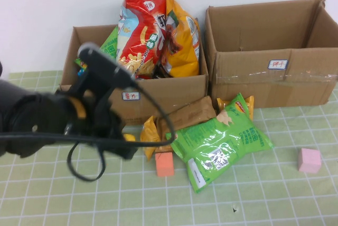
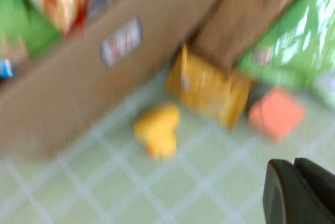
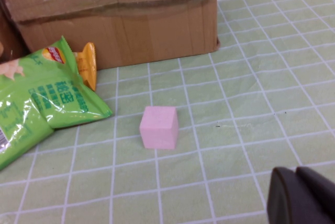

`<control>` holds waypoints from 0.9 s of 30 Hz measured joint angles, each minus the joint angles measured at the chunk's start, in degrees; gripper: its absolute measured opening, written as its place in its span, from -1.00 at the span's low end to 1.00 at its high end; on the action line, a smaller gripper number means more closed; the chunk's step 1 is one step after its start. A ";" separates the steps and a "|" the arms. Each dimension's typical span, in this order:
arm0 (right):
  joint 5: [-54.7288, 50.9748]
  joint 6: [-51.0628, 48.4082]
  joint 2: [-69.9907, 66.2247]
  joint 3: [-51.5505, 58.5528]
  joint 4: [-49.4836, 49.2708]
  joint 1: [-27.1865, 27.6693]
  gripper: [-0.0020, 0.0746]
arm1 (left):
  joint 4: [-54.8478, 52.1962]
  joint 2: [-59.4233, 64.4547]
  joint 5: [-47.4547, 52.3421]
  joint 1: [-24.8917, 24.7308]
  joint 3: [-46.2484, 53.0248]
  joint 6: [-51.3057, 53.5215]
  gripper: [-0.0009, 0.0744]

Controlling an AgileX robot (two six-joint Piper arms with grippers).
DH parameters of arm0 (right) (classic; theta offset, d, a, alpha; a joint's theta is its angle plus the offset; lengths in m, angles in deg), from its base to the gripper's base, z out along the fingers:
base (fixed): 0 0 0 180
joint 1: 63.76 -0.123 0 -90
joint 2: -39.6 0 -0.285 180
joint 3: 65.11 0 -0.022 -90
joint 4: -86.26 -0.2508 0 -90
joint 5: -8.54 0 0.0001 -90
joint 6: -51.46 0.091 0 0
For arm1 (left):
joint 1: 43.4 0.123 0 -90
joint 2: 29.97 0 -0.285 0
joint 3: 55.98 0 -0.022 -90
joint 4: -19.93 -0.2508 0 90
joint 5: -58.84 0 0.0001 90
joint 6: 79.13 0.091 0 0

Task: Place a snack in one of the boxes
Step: Pick up the biscuit

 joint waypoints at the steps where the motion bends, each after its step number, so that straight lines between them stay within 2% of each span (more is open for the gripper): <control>1: 0.00 0.00 0.00 0.00 0.00 0.00 -0.95 | -0.36 -0.11 0.98 0.40 0.62 -0.16 -0.98; 5: 0.00 0.00 0.00 0.00 0.00 0.00 -0.95 | -0.36 0.23 5.85 1.52 2.08 -0.55 -0.98; 12: 0.00 -0.68 0.00 0.00 0.00 0.00 -0.95 | 2.29 1.87 6.33 1.52 2.26 -0.68 -0.98; 15: 0.00 -0.80 0.00 0.00 0.00 0.00 -0.95 | 3.22 3.09 6.44 1.52 1.94 -0.68 -0.88; 16: 0.00 -0.80 0.00 0.00 0.00 0.00 -0.95 | 3.31 3.55 6.54 1.52 1.65 -0.68 -0.81; 18: 0.00 -0.80 0.00 0.00 0.00 0.00 -0.95 | 4.03 5.09 6.52 1.56 0.66 -0.06 -0.54; 21: 0.00 -0.80 0.00 0.00 0.00 0.00 -0.95 | 6.11 8.11 6.52 1.56 -1.89 2.04 0.10; 23: 0.00 -0.80 0.00 0.00 0.00 0.00 -0.95 | 6.98 10.47 6.23 1.56 -3.95 2.45 0.44; 25: 0.00 -0.89 0.00 0.00 0.00 0.00 -0.95 | 7.75 13.44 6.12 1.56 -6.33 2.45 0.63; 27: 0.00 -0.89 0.00 0.00 0.00 0.00 -0.95 | 8.66 16.77 6.39 1.56 -9.18 2.69 0.67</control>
